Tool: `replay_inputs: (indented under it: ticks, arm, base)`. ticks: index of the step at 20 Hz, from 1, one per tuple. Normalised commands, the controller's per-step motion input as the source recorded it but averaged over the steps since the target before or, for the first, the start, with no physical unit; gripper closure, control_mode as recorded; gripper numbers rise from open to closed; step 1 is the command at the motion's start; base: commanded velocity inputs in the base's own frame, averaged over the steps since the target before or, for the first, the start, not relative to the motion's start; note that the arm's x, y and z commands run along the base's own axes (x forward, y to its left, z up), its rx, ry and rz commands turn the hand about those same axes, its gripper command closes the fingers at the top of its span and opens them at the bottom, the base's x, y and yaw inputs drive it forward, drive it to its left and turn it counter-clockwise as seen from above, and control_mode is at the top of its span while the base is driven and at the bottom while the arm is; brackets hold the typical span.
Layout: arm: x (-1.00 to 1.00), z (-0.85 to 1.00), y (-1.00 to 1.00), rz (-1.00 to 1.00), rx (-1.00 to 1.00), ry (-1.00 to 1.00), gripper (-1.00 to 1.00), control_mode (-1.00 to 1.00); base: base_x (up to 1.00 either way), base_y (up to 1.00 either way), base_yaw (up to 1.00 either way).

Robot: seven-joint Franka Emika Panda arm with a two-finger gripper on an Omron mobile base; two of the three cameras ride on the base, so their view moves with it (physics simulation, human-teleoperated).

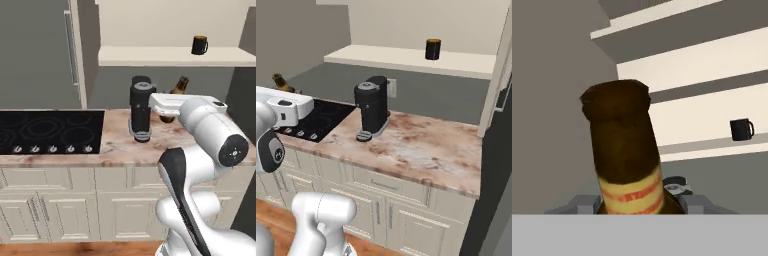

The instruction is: Open the cabinet directly in front. Then move the beer and the mug to the dining counter with the jar on it.

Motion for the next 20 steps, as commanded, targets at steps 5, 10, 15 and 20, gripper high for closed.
replay_inputs:
  ticks: [5, 10, 15, 20]
  arm:
    - [0.0, 0.0, 0.0, 0.0, 0.0, 0.0, 1.0, 1.0]
    - [0.0, 0.0, 0.0, 0.0, 0.0, 0.0, 1.0, 1.0]
    - [0.0, 0.0, 0.0, 0.0, 0.0, 0.0, 1.0, 1.0]
    - [0.0, 0.0, 0.0, 0.0, 0.0, 0.0, 1.0, 1.0]
  base:
    - [-0.73, -0.05, 0.77]
    - [-0.72, -0.07, 0.76]
    - [-0.66, -0.04, 0.79]
    - [-0.31, 0.0, 0.92]
